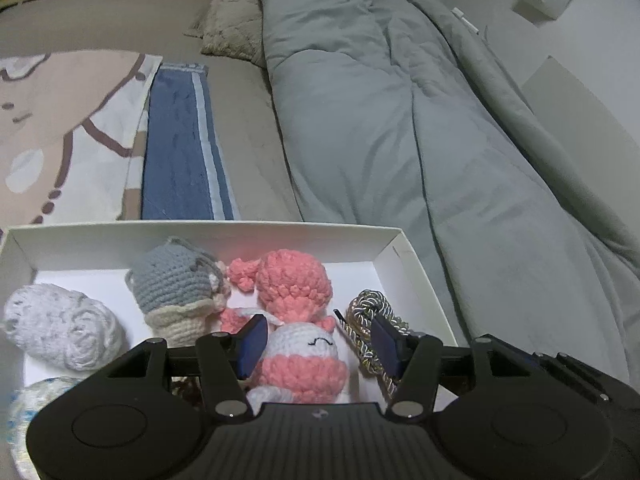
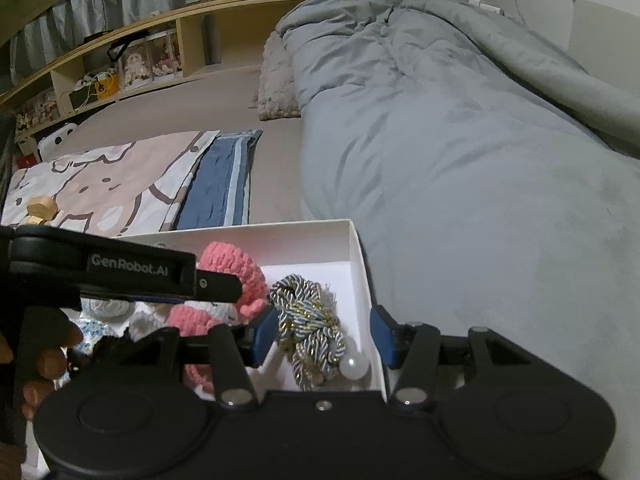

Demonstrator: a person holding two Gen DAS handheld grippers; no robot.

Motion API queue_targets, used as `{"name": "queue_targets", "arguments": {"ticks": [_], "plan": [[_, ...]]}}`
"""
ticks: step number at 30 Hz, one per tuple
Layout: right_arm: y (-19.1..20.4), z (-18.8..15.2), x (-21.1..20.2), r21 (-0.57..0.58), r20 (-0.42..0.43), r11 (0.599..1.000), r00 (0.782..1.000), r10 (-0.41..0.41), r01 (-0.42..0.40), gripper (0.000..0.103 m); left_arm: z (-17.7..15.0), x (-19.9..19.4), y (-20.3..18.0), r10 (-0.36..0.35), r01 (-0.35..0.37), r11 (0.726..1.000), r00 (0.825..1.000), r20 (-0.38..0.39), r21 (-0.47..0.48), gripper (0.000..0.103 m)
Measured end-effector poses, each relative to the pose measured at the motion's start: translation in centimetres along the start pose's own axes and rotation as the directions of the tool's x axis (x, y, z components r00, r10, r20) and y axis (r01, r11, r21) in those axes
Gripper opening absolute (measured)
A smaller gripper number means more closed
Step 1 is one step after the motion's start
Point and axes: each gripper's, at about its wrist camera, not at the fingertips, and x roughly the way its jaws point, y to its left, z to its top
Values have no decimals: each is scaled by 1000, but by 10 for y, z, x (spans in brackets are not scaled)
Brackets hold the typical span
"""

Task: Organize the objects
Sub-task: 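Lower both items into the tray and open both tools, then withdraw both tools from the tray toward the wooden box and tissue pack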

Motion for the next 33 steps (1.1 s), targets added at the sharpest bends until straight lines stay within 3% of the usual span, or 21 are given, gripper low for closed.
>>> {"name": "queue_targets", "arguments": {"ticks": [7, 17, 24, 33], "plan": [[4, 6, -25, 28, 38, 1000, 999, -5, 4, 62, 6, -30, 0, 9, -10, 999, 1000, 18, 36, 58], [19, 10, -70, 96, 95, 995, 995, -6, -3, 67, 5, -94, 4, 51, -61, 984, 997, 63, 170, 66], [41, 8, -100, 129, 111, 992, 994, 0, -14, 72, -4, -140, 14, 70, -88, 969, 994, 87, 233, 77], [71, -1, -120, 143, 106, 990, 994, -11, -4, 79, -16, -178, 44, 108, -134, 963, 987, 120, 236, 97]]}}
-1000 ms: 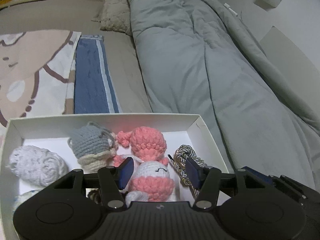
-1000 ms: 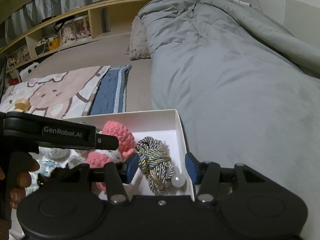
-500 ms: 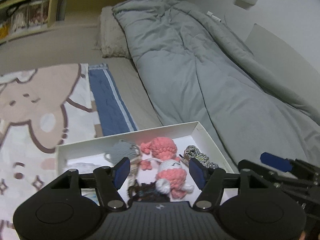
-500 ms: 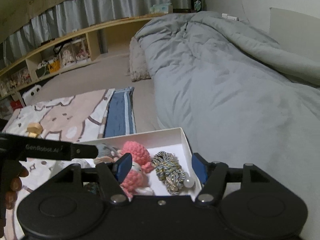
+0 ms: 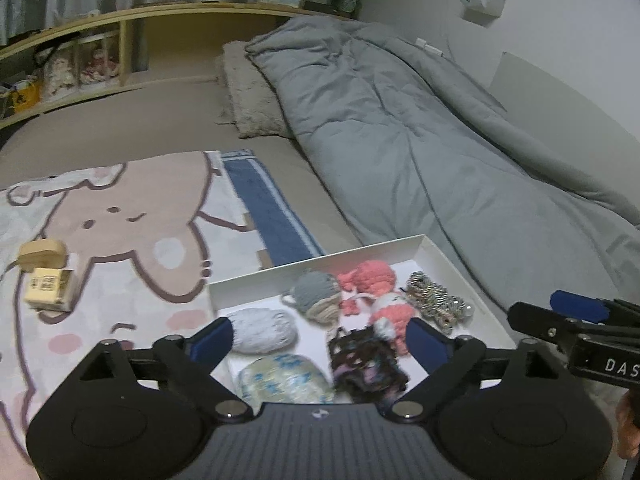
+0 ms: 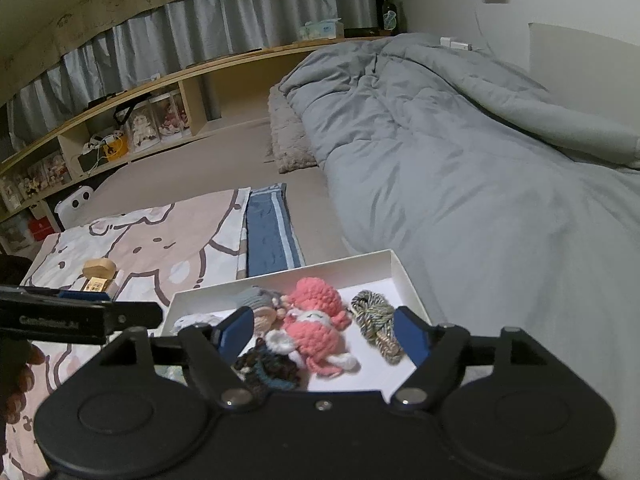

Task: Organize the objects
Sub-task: 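Withdraw both tools from the tray toward the wooden box and tissue pack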

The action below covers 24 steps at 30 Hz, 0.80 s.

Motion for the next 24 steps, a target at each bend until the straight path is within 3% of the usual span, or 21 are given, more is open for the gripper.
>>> {"name": "queue_targets", "arguments": {"ticks": [3, 11, 24], "plan": [[9, -6, -1, 8, -3, 1000, 1000, -10, 10, 83, -7, -9, 12, 7, -7, 1000, 1000, 8, 1, 101], [33, -21, -1, -19, 9, 999, 999, -48, 48, 99, -26, -21, 43, 42, -43, 999, 999, 15, 17, 103], [56, -25, 14, -26, -13, 997, 997, -70, 70, 103, -35, -28, 79, 73, -74, 997, 997, 34, 22, 103]]}}
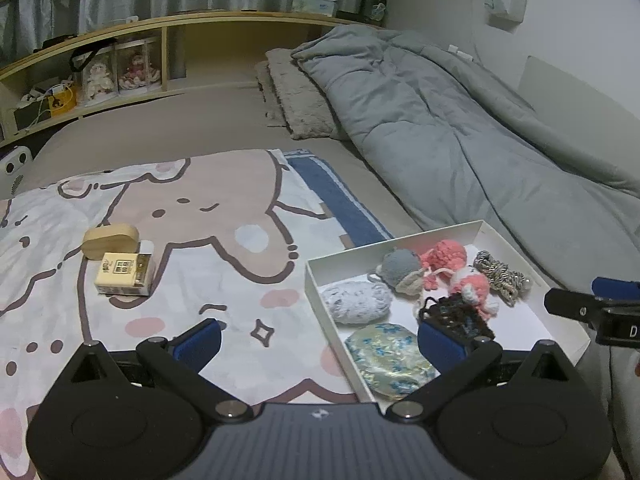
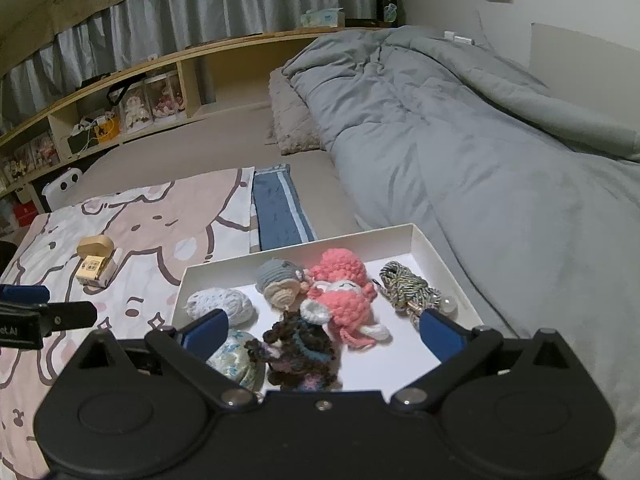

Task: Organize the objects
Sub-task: 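Withdraw both tools from the tray toward the wooden box and tissue pack, then grasp the tissue pack with the left tool while the right tool grasps the wooden oval box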

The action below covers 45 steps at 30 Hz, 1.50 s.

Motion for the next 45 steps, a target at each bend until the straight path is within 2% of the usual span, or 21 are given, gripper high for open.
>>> {"name": "queue_targets", "arguments": {"ticks": [8, 15, 28, 33, 38, 45], "plan": [[21, 4, 13, 20, 22, 1000, 1000, 23, -23, 103, -2, 2, 28, 35, -35, 999, 999, 9, -18, 103], [45, 10, 31, 22, 24, 998, 998, 52, -52, 103, -3, 8, 68, 82, -80, 993, 996, 21, -86, 103], [108, 33, 80, 28, 24, 989, 989, 146, -147, 103, -2, 36, 135, 155, -139, 976, 984, 85, -165, 103], [133, 41, 102, 18, 18, 985, 985, 169, -169, 103, -2, 54, 149, 181, -164, 976, 977, 112, -145, 103], [156, 51, 126, 7, 19, 981, 981, 192, -192, 103, -7, 75, 166, 237, -219, 967, 960, 150, -127, 103], [187, 63, 162, -15, 5, 977, 977, 212, -212, 103, -11, 105, 187, 241, -230, 970, 959, 152, -84, 101]]}}
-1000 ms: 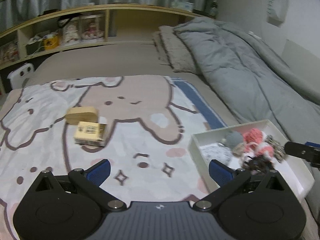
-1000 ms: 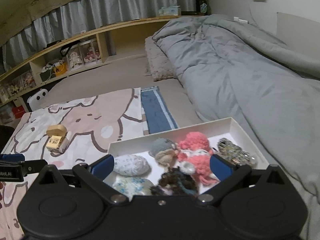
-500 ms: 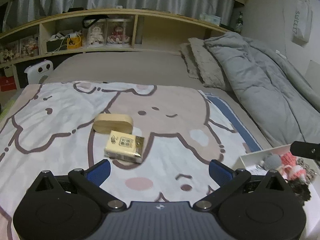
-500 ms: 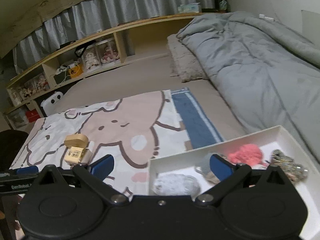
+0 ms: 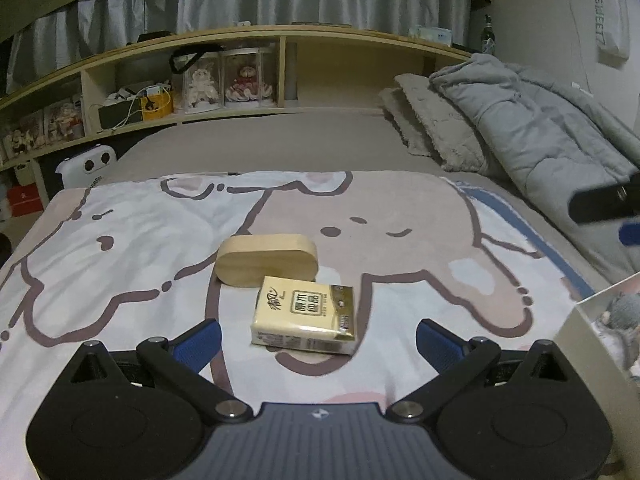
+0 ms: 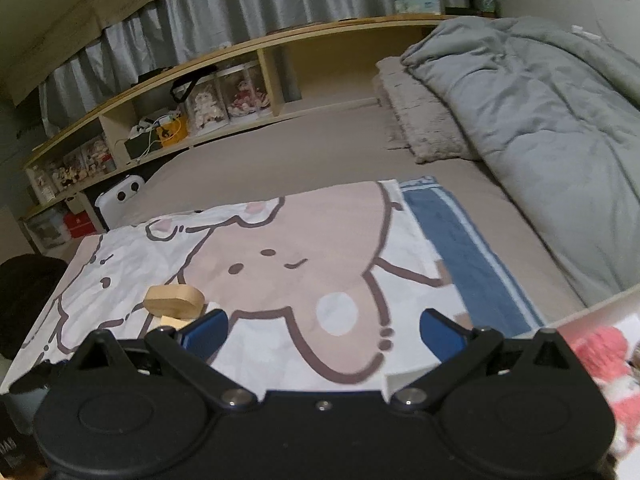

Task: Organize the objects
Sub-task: 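Grasp the tissue pack with the left tool while the right tool grasps the wooden oval box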

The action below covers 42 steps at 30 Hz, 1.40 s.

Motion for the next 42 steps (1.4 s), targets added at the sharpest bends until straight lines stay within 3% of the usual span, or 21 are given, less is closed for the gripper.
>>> {"name": "queue_targets", "arguments": {"ticks": [6, 15, 21, 28, 35, 42], "plan": [[20, 12, 34, -15, -17, 998, 998, 56, -56, 103, -6, 23, 5, 12, -13, 999, 1000, 17, 48, 95], [55, 30, 88, 10, -110, 988, 982, 153, -152, 103, -7, 48, 4, 2, -4, 996, 1000, 15, 85, 92], [81, 34, 118, -14, -141, 988, 978, 151, -154, 103, -7, 59, 3, -5, 7, 995, 1000, -21, 97, 75], [99, 36, 142, 9, -175, 987, 972, 159, -160, 103, -2, 52, 21, -32, 35, 997, 998, -47, 70, 74], [126, 32, 156, 22, -209, 985, 963, 172, -172, 103, 2, 30, 53, -10, 15, 998, 997, -77, 62, 74], [158, 24, 173, 20, -249, 993, 961, 116, -115, 103, -9, 15, 81, 8, -4, 999, 992, -129, 32, 74]]}}
